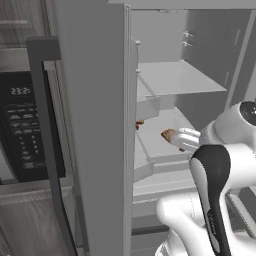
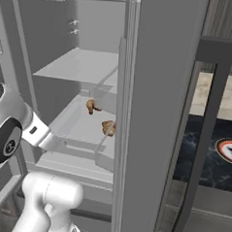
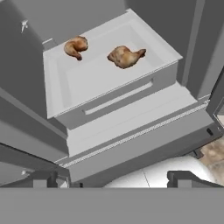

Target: Place the chicken drumstick on the counter behind the older chicken drumstick on the same shelf of the fridge to maintain FIFO order. Close the fridge door when finished.

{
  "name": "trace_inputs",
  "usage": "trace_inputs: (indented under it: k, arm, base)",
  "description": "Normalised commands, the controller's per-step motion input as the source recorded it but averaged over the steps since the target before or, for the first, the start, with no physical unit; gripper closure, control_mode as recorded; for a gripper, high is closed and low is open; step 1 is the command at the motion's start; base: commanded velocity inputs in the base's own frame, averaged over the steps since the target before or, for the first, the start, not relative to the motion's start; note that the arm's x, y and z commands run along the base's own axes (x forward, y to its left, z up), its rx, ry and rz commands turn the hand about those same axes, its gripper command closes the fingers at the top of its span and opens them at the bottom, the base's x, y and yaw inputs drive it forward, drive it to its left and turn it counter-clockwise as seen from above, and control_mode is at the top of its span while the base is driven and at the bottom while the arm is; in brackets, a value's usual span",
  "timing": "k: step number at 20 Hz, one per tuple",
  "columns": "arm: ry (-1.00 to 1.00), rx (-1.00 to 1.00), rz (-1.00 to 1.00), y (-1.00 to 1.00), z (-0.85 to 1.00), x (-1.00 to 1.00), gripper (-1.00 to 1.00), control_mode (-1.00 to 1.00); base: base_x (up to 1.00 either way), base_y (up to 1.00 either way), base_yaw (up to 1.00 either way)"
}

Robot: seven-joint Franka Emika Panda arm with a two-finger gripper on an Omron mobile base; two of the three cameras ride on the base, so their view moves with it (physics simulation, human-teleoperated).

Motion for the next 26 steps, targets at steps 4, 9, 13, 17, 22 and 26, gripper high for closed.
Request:
trace_inputs:
  k: [4,9,13,17,22,26]
  arm:
    - [0.00,0.00,0.00,0.00,0.00,0.00,-1.00,1.00]
    - [0.00,0.00,0.00,0.00,0.00,0.00,-1.00,1.00]
    - [0.00,0.00,0.00,0.00,0.00,0.00,-1.00,1.00]
    - [0.00,0.00,0.00,0.00,0.00,0.00,-1.00,1.00]
    - [0.00,0.00,0.00,0.00,0.00,0.00,-1.00,1.00]
    - [0.00,0.00,0.00,0.00,0.00,0.00,-1.00,1.00]
  base:
    - [-1.00,0.00,-0.09]
    - [-0.82,0.00,-0.09]
    - [-0.52,0.00,-0.03]
    - [-0.18,0.00,0.00]
    - [-0.01,0.00,0.00]
    - [-0.02,0.00,0.00]
